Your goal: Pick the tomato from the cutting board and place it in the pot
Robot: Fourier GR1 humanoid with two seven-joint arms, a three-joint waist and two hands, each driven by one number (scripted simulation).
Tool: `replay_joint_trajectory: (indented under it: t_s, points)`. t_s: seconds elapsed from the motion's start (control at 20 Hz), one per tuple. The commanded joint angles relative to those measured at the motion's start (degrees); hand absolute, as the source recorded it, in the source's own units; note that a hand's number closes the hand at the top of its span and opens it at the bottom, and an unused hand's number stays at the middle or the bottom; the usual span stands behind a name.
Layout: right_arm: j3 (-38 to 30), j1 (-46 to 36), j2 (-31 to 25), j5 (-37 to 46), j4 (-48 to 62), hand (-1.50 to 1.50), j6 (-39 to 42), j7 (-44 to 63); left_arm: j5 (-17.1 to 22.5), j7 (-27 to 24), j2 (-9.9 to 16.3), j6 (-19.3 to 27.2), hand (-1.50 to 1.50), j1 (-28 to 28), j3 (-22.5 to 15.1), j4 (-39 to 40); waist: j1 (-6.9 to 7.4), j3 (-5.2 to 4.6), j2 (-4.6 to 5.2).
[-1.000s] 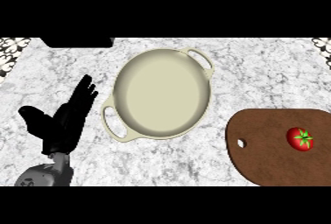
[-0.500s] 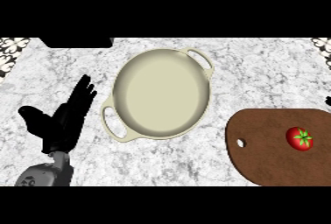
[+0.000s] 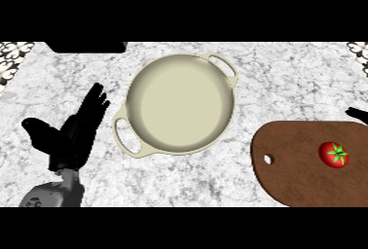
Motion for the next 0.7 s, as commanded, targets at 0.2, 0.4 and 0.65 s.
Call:
replay_joint_trajectory:
  t_s: [0.2,0.4,0.65]
  points:
    - [3.0,-4.1,4.4,9.4,5.8,-1.5,-0.1,0.4,-0.2,2.7,0.0,-1.0,0.0,0.3,1.0,-3.2,0.19,0.01,0.02]
    - [6.7,-0.9,7.3,15.7,5.9,-1.5,-4.1,-2.6,-0.5,0.9,-0.1,-1.9,0.0,0.2,1.7,-1.8,0.01,0.02,0.01]
    - [9.1,-3.4,8.9,20.7,8.3,-1.5,-3.1,0.4,-2.6,2.1,-1.7,-0.8,0.0,-2.8,0.7,1.4,-0.06,0.01,0.05]
